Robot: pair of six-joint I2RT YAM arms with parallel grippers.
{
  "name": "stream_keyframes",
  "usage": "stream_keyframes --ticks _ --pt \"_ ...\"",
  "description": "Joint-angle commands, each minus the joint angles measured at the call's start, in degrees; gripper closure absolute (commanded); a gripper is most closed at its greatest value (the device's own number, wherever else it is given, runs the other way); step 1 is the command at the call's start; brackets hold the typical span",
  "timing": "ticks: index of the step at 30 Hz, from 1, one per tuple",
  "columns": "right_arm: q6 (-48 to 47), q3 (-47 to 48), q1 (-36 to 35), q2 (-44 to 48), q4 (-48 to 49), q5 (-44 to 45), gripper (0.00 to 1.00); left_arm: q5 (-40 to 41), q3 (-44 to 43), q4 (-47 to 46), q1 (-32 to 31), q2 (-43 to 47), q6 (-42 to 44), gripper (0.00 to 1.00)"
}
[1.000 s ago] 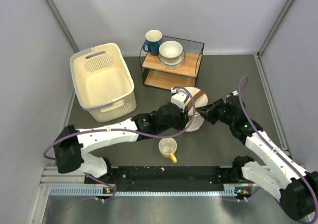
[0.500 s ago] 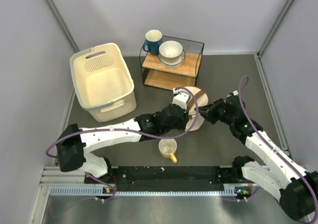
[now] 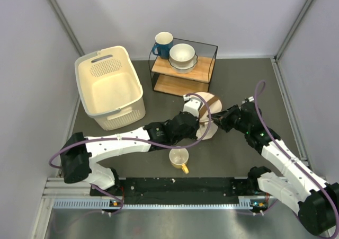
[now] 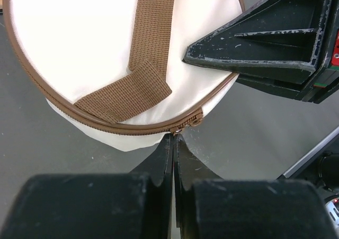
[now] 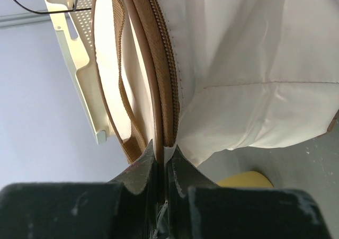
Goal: Unzip the laundry bag and remove the bra
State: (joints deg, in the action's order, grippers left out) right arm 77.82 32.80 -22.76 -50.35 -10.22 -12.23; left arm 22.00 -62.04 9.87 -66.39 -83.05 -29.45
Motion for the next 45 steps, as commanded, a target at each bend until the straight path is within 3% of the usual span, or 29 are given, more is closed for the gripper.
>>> stream_keyframes --ticks 1,11,22,27,28,30,31,34,37,40,45 --pt "-0.2 2.0 -0.6 1.7 2.3 -2.2 1.00 4.6 -1.2 -1.2 0.4 1.5 -0.2 1.00" --pt "-5.9 -0.5 1.1 4.0 -0.4 -8.2 1.00 6.3 3.9 -0.5 3.9 9.4 2.9 1.00" --pt "-33.4 6.6 10.7 -4.2 -6.9 -27.4 1.00 -10.6 10.4 -4.5 13.5 14.8 11.2 1.00" --pt "-43.3 16.5 11.2 -11.0 -11.5 -24.9 1.00 -18.1 8.5 -2.1 12.3 12.7 11.4 1.00" --pt "-43.3 19.5 11.2 -11.6 -12.4 -21.2 0.59 -16.8 7.6 -1.7 11.6 12.3 10.7 1.00" --pt "-42.3 21.3 11.2 -11.3 -13.6 -18.3 0.19 -14.5 6.9 -1.0 9.3 11.5 8.3 1.00" --pt "-41.8 21.4 11.2 -10.5 -15.6 -14.2 0.03 -14.5 6.2 -0.2 8.8 11.2 7.0 1.00" --pt "-35.5 17.6 11.2 -4.1 -18.8 -4.8 0.01 -13.2 4.4 3.6 7.4 9.5 1.3 1.00" --pt "-25.7 9.8 11.2 5.8 -19.4 -2.3 0.01 -12.3 4.5 3.9 6.0 8.7 -3.4 1.00" --pt "-14.9 1.8 10.9 14.3 -19.1 -5.8 0.01 -12.7 3.7 5.1 4.6 7.0 -6.1 1.00" --pt "-6.3 -7.1 7.2 16.5 -10.4 -8.9 0.01 -13.5 3.2 4.5 2.5 5.5 -7.1 1.00"
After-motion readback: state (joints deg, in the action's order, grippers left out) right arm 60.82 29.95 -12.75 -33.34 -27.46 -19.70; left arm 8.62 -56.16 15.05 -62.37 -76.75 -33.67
